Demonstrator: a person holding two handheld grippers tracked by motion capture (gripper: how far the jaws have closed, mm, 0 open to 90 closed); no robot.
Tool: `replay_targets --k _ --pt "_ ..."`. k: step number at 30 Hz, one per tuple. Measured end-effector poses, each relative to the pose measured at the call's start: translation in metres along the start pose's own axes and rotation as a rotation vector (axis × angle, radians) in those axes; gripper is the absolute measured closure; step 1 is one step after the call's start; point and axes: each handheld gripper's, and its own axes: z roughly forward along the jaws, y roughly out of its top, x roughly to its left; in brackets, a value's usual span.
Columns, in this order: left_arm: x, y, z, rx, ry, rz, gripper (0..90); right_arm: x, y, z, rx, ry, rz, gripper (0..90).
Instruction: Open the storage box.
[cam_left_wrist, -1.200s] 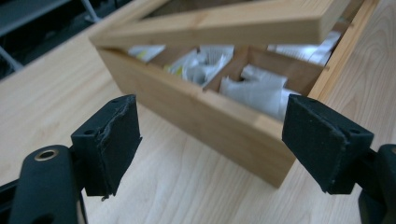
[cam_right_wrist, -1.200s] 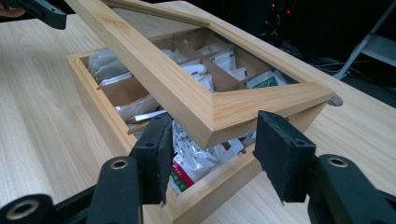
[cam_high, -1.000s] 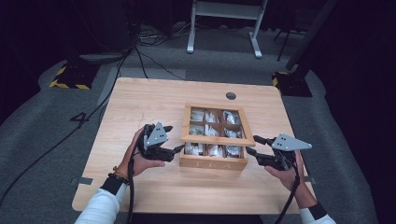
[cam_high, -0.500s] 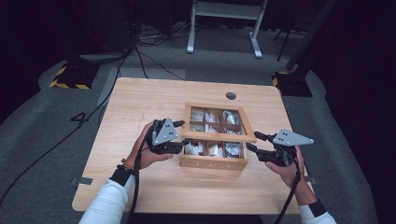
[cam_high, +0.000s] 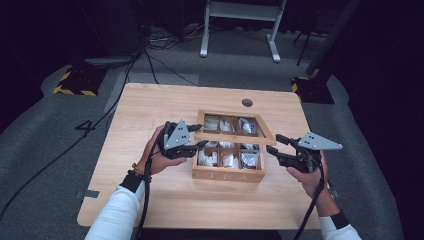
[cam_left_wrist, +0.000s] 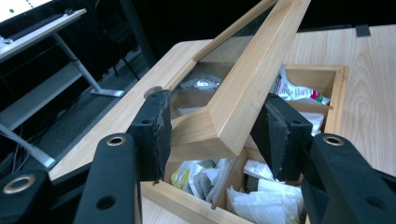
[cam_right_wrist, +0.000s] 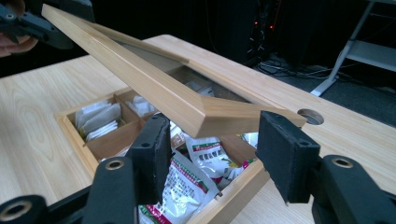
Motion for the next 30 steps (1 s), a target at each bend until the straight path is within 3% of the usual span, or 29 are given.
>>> replay_targets --k 14,30 --pt "0.022 0.011 0.001 -0.066 -0.017 -0.056 50.4 -0.01 -0.005 -0.003 0.003 -0.054 0.037 42.6" --pt "0.048 0.02 0.007 -0.141 -0.014 -0.127 51.5 -0.014 -0.02 0.002 0.055 -0.03 0.036 40.6"
